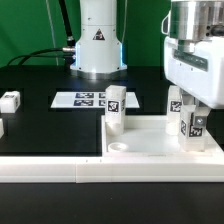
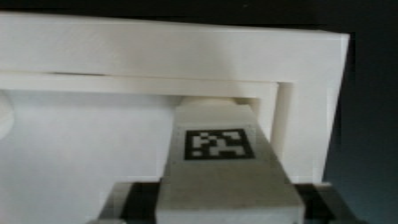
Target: Assemble square table
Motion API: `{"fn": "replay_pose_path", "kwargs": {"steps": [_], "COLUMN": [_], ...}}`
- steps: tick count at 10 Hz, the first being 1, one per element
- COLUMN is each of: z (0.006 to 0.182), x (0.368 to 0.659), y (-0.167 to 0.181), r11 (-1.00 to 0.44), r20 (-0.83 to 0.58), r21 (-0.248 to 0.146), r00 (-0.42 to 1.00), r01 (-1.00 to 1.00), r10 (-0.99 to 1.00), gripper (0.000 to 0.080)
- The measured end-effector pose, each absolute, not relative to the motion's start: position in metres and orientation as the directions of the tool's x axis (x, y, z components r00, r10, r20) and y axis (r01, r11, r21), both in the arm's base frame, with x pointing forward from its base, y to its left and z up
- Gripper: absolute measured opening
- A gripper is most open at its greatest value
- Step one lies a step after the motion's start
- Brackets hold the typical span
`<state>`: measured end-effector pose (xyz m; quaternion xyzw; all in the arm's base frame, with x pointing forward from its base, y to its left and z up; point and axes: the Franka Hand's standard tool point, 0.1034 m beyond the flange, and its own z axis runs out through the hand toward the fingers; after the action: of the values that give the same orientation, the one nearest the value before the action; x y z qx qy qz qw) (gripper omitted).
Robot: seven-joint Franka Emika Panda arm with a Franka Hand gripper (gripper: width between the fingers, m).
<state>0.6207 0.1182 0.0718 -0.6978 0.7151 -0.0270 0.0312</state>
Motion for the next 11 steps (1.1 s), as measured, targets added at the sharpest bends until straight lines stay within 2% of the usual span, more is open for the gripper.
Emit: {"fn": "replay_pose_path", "kwargs": {"steps": [2, 3, 4, 5, 6, 11], "z": [0.0718, 0.0718, 0.0718, 0.0713, 0.0713, 0.0707], "x": [0.6217, 0.6216, 0.6215, 0.6200, 0.6198, 0.6192], "y": [0.1188, 0.1190, 0.1192, 0.1204, 0.1210, 0.1250], "r11": [0.104, 0.072, 0.039, -0.002, -0.077, -0.564], "r20": [-0.022, -0.019, -0.016, -0.012, -0.006, 0.032], "r21": [-0.088, -0.089, -0.089, -0.081, -0.079, -0.074], "r00": [-0.102, -0.071, -0.038, 0.003, 0.078, 0.563], "r01": [-0.991, -0.993, -0.995, -0.997, -0.994, -0.822], "r10": [-0.995, -0.997, -0.999, -1.000, -0.997, -0.826], "gripper": [0.0291, 0.0392, 0.0526, 0.0526, 0.0624, 0.0649]}}
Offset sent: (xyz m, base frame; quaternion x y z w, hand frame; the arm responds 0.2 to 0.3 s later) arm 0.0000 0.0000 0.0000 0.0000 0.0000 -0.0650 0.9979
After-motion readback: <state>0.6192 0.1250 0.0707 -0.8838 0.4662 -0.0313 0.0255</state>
